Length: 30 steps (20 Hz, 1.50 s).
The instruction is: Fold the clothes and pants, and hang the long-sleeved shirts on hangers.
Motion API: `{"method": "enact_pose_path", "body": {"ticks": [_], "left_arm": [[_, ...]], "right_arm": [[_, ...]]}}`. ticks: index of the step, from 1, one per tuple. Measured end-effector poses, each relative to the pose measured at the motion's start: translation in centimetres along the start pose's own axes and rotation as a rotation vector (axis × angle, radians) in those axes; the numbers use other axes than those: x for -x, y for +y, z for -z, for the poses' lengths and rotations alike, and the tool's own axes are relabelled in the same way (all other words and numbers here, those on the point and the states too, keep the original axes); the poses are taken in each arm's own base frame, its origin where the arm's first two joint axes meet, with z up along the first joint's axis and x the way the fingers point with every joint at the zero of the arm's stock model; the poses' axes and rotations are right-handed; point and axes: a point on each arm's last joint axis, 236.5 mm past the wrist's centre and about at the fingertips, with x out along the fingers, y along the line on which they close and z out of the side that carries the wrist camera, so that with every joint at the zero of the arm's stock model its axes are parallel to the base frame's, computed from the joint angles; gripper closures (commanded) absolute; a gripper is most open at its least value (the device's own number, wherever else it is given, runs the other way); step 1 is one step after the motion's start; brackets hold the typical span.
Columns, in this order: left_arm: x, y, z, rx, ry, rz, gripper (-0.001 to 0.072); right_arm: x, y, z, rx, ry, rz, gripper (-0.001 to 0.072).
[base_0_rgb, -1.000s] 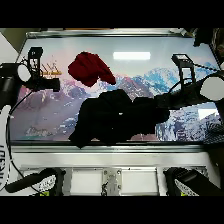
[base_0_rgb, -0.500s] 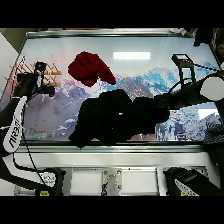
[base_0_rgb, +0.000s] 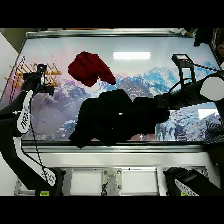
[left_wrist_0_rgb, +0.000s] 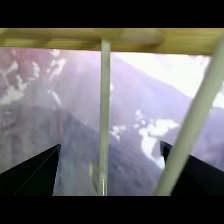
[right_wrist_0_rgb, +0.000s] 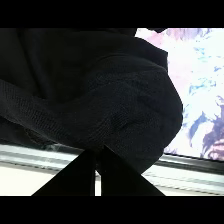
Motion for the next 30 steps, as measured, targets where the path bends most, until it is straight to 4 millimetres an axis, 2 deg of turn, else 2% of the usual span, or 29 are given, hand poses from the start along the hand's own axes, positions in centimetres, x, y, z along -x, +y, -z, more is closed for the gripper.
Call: {"method": "enact_pose_path", "body": {"ticks": [3, 4, 5, 6, 7, 8, 10, 11, 15, 19, 21, 24, 26, 28, 30], "left_arm": [[-0.8, 0.0, -0.4, 0.008, 0.001, -0.004, 0.0037], [-1.0, -0.1, -0.5, 0.013, 0.002, -0.004, 0.0164], [-1.2, -0.2, -0.5, 0.019, 0.005, -0.003, 0.0367], [-1.4, -0.4, -0.4, 0.02, 0.011, 0.001, 0.0502], [-1.5, -0.3, -0.2, 0.012, 0.019, -0.004, 0.0601], [-1.5, -0.1, -0.1, 0.011, 0.023, -0.009, 0.0645], [-1.6, 0.0, 0.1, 0.015, 0.031, -0.012, 0.0656], [-1.6, -0.1, 0.1, 0.017, 0.033, -0.012, 0.069], [-1.6, -0.2, 0.3, 0.024, 0.041, -0.004, 0.069], [0.0, -0.1, 0.2, 0.055, 0.044, 0.011, 0.069], [2.2, 0.9, -0.5, 0.069, 0.02, 0.003, 0.069], [6.7, 2.8, -2.3, 0.077, -0.06, -0.024, 0.069], [9.8, 3.4, -3.1, 0.063, -0.102, -0.031, 0.0689], [13.6, 2.9, -3.7, 0.024, -0.145, -0.011, 0.0689], [17.4, 1.4, -3.9, -0.029, -0.184, 0.046, 0.069]], "right_arm": [[0.0, 0.0, 0.0, 0.0, 0.0, 0.0, 0.0693], [0.0, 0.0, 0.0, 0.0, 0.0, 0.0, 0.0694], [0.0, 0.0, 0.0, 0.0, 0.0, 0.0, 0.0694], [0.0, 0.0, 0.0, 0.0, 0.0, 0.0, 0.0693], [0.0, 0.0, 0.0, 0.0, 0.0, 0.0, 0.0693], [0.0, 0.0, 0.0, 0.0, 0.0, 0.0, 0.0693], [0.0, 0.0, 0.0, 0.0, 0.0, 0.0, 0.0693], [0.0, 0.0, 0.0, 0.0, 0.0, 0.0, 0.0693], [0.0, 0.0, 0.0, 0.0, 0.0, 0.0, 0.0693], [0.0, 0.0, 0.0, 0.0, 0.0, 0.0, 0.0693], [0.0, 0.0, 0.0, 0.0, 0.0, 0.0, 0.0693], [0.0, 0.0, 0.0, 0.0, 0.0, 0.0, 0.0694], [0.0, 0.0, 0.0, 0.0, 0.0, 0.0, 0.0693], [0.0, 0.0, 0.0, 0.0, 0.0, 0.0, 0.0693], [0.0, 0.0, 0.0, 0.0, 0.0, 0.0, 0.0693]]}}
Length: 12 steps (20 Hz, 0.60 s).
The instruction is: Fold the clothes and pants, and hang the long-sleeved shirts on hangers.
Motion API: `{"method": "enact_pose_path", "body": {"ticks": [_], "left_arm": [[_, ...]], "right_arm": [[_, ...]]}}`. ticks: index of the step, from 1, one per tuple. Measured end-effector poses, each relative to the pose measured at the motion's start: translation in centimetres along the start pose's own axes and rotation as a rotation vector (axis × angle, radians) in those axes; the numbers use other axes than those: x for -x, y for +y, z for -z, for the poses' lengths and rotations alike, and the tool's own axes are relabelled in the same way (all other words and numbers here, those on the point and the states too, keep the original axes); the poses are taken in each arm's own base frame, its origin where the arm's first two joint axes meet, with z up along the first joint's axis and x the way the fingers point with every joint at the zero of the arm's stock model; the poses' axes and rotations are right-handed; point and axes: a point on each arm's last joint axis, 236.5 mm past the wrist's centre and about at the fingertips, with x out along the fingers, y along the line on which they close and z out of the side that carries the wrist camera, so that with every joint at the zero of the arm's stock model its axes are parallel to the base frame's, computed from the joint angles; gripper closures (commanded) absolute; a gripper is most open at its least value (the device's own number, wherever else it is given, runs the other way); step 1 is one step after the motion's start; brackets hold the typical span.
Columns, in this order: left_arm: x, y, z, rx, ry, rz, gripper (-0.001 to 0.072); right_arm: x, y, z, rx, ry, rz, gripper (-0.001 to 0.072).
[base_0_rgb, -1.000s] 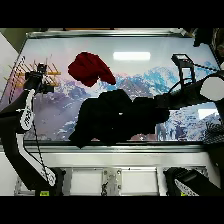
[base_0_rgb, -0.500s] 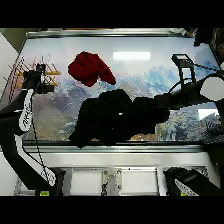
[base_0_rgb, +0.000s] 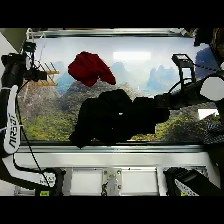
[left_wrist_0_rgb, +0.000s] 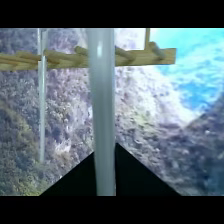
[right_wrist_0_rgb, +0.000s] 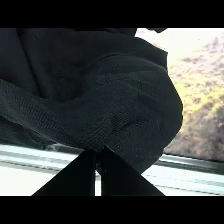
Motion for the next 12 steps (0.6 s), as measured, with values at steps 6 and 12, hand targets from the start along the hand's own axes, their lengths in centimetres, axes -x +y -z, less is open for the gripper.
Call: {"method": "enact_pose_path", "body": {"ticks": [6, 12], "left_arm": [[13.1, -8.1, 0.3, -0.321, -0.135, 0.336, 0.069], [22.2, -10.8, 6.2, -0.56, -0.134, 0.543, 0.0691]], "right_arm": [[0.0, 0.0, 0.0, 0.0, 0.0, 0.0, 0.0693], [0.0, 0.0, 0.0, 0.0, 0.0, 0.0, 0.0693]]}}
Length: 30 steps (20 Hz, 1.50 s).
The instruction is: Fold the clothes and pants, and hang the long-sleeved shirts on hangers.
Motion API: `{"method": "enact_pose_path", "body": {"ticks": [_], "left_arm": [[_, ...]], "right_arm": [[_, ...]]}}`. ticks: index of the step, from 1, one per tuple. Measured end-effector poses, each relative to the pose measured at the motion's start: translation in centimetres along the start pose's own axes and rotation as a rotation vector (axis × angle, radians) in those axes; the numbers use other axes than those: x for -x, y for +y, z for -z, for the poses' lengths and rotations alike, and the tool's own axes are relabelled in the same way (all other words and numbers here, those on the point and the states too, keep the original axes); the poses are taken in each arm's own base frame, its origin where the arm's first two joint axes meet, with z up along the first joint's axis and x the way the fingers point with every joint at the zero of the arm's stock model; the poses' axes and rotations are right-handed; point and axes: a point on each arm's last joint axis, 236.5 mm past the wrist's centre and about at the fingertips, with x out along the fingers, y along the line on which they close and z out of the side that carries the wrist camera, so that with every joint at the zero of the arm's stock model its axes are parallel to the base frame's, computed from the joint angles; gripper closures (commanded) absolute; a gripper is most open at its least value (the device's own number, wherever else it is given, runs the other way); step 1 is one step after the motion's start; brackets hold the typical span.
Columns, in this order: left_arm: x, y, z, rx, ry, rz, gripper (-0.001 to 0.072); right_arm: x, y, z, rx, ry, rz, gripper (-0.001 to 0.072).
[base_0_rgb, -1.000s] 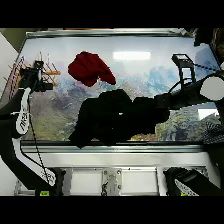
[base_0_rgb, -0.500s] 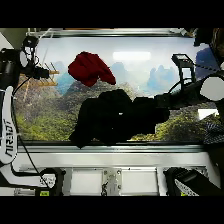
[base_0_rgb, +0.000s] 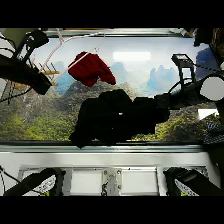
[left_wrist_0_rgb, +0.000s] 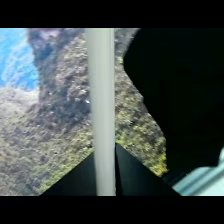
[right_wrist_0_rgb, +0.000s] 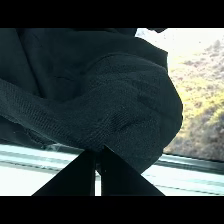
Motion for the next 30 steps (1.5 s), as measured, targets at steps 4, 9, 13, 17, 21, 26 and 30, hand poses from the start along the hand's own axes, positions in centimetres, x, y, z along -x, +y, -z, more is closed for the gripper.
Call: {"method": "enact_pose_path", "body": {"ticks": [4, 9, 13, 17, 21, 26, 30], "left_arm": [[2.3, -5.1, 1.4, -0.172, -0.049, 0.105, 0.0691], [2.7, -12.1, 5.7, -0.348, -0.087, 0.242, 0.0691], [1.8, -16.1, 9.5, -0.407, -0.077, 0.335, 0.0692], [-0.3, -19.3, 12.0, -0.412, -0.058, 0.46, 0.0692], [-3.5, -21.6, 12.2, -0.44, -0.025, 0.58, 0.0692], [-7.9, -21.9, 9.1, -0.438, -0.026, 0.609, 0.0692], [-10.6, -21.3, 7.2, -0.419, 0.002, 0.635, 0.0693]], "right_arm": [[0.0, 0.0, 0.0, 0.0, 0.0, 0.0, 0.0693], [0.0, 0.0, 0.0, 0.0, 0.0, 0.0, 0.0693], [0.0, 0.0, 0.0, 0.0, 0.0, 0.0, 0.0693], [0.0, 0.0, 0.0, 0.0, 0.0, 0.0, 0.0693], [0.0, 0.0, 0.0, 0.0, 0.0, 0.0, 0.0693], [0.0, 0.0, 0.0, 0.0, 0.0, 0.0, 0.0693], [0.0, 0.0, 0.1, 0.007, 0.002, 0.001, 0.0693]]}}
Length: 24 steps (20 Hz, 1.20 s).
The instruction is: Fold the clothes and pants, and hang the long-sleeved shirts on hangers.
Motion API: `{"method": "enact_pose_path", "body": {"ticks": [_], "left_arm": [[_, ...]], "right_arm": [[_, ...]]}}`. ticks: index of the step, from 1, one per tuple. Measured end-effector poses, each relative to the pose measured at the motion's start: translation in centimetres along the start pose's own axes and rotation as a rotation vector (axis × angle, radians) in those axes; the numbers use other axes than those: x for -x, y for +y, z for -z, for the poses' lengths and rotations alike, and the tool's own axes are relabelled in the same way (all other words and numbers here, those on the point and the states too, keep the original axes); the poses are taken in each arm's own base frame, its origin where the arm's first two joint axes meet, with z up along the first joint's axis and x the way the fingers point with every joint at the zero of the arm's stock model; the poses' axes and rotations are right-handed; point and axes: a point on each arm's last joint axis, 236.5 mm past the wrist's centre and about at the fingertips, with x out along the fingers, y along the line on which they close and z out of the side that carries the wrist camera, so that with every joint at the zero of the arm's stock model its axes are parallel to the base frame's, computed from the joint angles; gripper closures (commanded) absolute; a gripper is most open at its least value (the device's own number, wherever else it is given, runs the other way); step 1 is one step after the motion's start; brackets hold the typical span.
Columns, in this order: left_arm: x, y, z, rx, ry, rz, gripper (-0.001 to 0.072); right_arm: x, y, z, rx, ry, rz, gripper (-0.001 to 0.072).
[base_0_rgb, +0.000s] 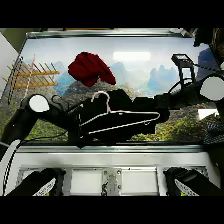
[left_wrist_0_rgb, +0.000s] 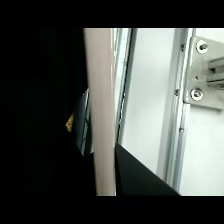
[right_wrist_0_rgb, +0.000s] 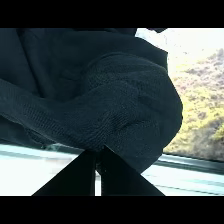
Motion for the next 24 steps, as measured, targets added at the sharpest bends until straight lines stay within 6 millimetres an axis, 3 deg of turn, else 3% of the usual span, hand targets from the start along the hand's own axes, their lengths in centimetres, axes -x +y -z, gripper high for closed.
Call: {"method": "enact_pose_path", "body": {"ticks": [10, 19, 24], "left_arm": [[-2.7, 3.2, -1.4, 0.066, -0.019, 0.056, 0.0693], [-2.9, 4.9, -2.4, 0.067, -0.076, 0.021, 0.0692], [-3.0, 5.0, -3.0, 0.028, -0.097, 0.01, 0.0692]], "right_arm": [[0.0, 0.0, 0.2, 0.042, 0.007, 0.001, 0.0693], [1.4, 0.5, -0.8, 0.113, -0.026, -0.015, 0.0695], [1.3, 2.6, -1.9, 0.178, -0.03, -0.034, 0.0696]]}}
